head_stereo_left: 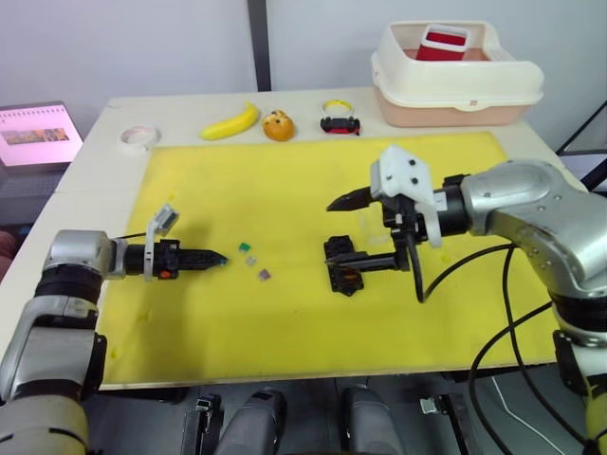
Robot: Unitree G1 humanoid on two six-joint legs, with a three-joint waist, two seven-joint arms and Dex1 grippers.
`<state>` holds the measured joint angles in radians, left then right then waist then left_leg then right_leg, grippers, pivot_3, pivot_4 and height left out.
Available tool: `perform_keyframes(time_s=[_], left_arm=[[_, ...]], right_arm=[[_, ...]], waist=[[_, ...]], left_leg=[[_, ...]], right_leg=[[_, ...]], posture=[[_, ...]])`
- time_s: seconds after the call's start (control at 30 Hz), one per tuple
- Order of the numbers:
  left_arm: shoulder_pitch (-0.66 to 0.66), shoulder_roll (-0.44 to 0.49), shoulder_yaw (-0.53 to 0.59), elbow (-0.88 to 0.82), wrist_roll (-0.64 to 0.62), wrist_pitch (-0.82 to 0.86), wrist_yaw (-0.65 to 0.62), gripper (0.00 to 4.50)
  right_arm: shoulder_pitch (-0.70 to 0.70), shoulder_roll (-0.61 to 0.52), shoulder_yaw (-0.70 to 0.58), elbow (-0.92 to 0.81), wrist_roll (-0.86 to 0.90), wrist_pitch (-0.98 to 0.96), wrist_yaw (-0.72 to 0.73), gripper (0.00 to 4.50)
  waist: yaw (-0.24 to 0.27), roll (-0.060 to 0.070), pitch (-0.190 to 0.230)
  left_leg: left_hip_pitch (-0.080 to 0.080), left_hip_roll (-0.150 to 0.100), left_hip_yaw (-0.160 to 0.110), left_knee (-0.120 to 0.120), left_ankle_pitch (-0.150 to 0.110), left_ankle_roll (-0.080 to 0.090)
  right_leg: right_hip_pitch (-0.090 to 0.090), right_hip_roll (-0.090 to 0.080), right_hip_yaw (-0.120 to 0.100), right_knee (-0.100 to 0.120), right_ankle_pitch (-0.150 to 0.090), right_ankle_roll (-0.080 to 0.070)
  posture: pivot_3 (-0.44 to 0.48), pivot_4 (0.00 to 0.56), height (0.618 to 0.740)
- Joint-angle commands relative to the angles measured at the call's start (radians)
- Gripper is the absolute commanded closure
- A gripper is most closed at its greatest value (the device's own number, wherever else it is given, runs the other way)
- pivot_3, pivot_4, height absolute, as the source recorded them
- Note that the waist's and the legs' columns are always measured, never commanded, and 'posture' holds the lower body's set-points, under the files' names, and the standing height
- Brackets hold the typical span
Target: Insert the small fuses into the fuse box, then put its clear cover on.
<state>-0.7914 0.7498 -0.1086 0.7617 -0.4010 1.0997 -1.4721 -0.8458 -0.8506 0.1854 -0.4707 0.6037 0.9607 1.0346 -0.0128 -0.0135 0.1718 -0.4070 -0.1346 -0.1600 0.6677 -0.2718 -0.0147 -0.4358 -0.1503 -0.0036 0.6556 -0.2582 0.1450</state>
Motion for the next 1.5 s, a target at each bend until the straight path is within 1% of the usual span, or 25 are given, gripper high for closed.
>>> perform_keyframes(time_s=[0.03,0.3,0.33,0.4,0.43,0.67,0.9,1.0,1.07,1.2,1.33,1.37,1.43,1.5], left_arm=[[0.012,0.004,-0.012,-0.010,0.010,-0.005,-0.002,2.90],[0.016,0.009,0.004,0.019,0.026,-0.032,0.032,2.90],[0.017,0.009,0.006,0.022,0.027,-0.035,0.036,3.44],[0.020,0.010,0.010,0.023,0.028,-0.040,0.041,4.22],[0.023,0.010,0.010,0.021,0.028,-0.041,0.043,4.45],[0.023,0.031,0.030,-0.020,0.007,-0.032,0.030,4.45],[-0.014,0.060,0.125,-0.207,-0.108,0.041,0.026,4.45],[-0.041,0.050,0.194,-0.376,-0.208,0.118,0.050,4.45],[-0.044,0.040,0.221,-0.448,-0.254,0.153,0.076,4.45],[-0.055,-0.008,0.270,-0.634,-0.368,0.182,0.118,4.45],[-0.072,-0.033,0.283,-0.729,-0.443,0.183,0.143,4.45],[-0.076,-0.035,0.282,-0.737,-0.456,0.181,0.150,4.45],[-0.083,-0.038,0.276,-0.743,-0.472,0.171,0.161,4.45],[-0.084,-0.038,0.267,-0.743,-0.481,0.157,0.166,4.50]], right_arm=[[-0.025,-0.003,-0.011,-0.030,-0.001,-0.009,-0.001,0.00],[-0.025,-0.002,-0.009,-0.031,-0.002,-0.011,0.000,0.00],[-0.025,-0.001,-0.009,-0.030,-0.002,-0.012,0.000,0.00],[-0.027,0.001,-0.009,-0.031,-0.001,-0.011,-0.001,0.00],[-0.026,0.001,-0.009,-0.030,-0.001,-0.011,-0.001,0.00],[-0.024,0.006,-0.011,-0.034,0.002,-0.007,-0.007,0.00],[-0.002,0.022,-0.054,-0.057,0.049,0.037,-0.047,0.00],[0.006,0.096,-0.136,-0.062,0.151,0.142,-0.135,0.00],[-0.002,0.145,-0.182,-0.054,0.208,0.217,-0.200,0.00],[-0.087,0.344,-0.358,0.048,0.418,0.473,-0.402,0.00],[-0.135,0.507,-0.496,0.119,0.503,0.635,-0.578,0.00],[-0.139,0.533,-0.517,0.134,0.534,0.648,-0.620,0.00],[-0.131,0.542,-0.510,0.130,0.567,0.654,-0.678,0.00],[-0.118,0.538,-0.502,0.131,0.611,0.654,-0.727,0.57]], waist=[[0.000,0.000,0.000],[-0.001,0.000,0.000],[-0.001,0.000,0.000],[-0.002,0.000,0.000],[-0.002,0.000,0.000],[-0.003,0.000,0.000],[-0.002,0.000,0.000],[-0.002,0.000,0.000],[-0.002,0.000,0.000],[-0.008,0.000,0.000],[-0.009,0.000,0.000],[-0.008,0.000,0.000],[-0.007,0.000,0.000],[-0.006,0.000,0.000]], left_leg=[[0.000,0.000,0.000,0.000,0.000,0.000],[0.000,0.000,0.000,0.000,0.000,0.000],[0.000,0.000,0.000,0.000,0.000,0.000],[0.000,0.000,0.000,0.000,0.000,0.000],[0.000,0.000,0.000,0.000,0.000,0.000],[0.000,0.000,0.000,0.000,0.000,0.000],[-0.001,0.000,0.000,0.000,0.000,0.000],[-0.001,0.000,0.000,0.000,0.000,0.000],[-0.001,0.001,-0.001,0.000,0.000,0.000],[-0.001,0.001,-0.001,-0.001,0.000,-0.001],[-0.001,0.002,-0.001,-0.001,0.000,-0.001],[-0.001,0.002,-0.002,-0.002,0.000,-0.001],[-0.001,0.002,-0.001,-0.001,0.001,-0.001],[-0.001,0.001,-0.001,-0.001,0.001,-0.001]], right_leg=[[0.000,0.000,0.000,0.000,0.000,0.000],[0.000,0.000,0.000,0.000,0.000,0.000],[0.000,0.000,0.000,0.000,0.000,0.000],[0.000,0.000,0.000,0.000,0.000,0.000],[0.000,0.000,0.000,0.000,0.000,0.000],[0.000,0.000,0.000,0.000,0.000,0.000],[-0.002,0.000,0.000,0.000,0.000,0.000],[-0.001,0.000,0.000,0.000,0.000,0.000],[-0.001,0.000,0.000,0.000,0.000,0.000],[-0.001,0.000,0.000,0.000,0.000,0.000],[-0.001,0.000,0.000,-0.001,0.001,-0.001],[-0.001,0.000,0.000,-0.001,0.001,-0.001],[-0.001,0.000,0.000,-0.001,0.001,-0.001],[-0.001,0.000,0.000,-0.001,0.001,-0.001]], posture=[[0.000,0.150,0.740],[0.000,0.150,0.740],[0.000,0.150,0.740],[0.000,0.150,0.740],[0.000,0.150,0.740],[0.000,0.150,0.740],[0.000,0.150,0.740],[0.000,0.150,0.740],[0.000,0.150,0.740],[0.000,0.150,0.740],[0.000,0.150,0.740],[0.000,0.150,0.740],[0.000,0.150,0.740],[0.000,0.150,0.740]])
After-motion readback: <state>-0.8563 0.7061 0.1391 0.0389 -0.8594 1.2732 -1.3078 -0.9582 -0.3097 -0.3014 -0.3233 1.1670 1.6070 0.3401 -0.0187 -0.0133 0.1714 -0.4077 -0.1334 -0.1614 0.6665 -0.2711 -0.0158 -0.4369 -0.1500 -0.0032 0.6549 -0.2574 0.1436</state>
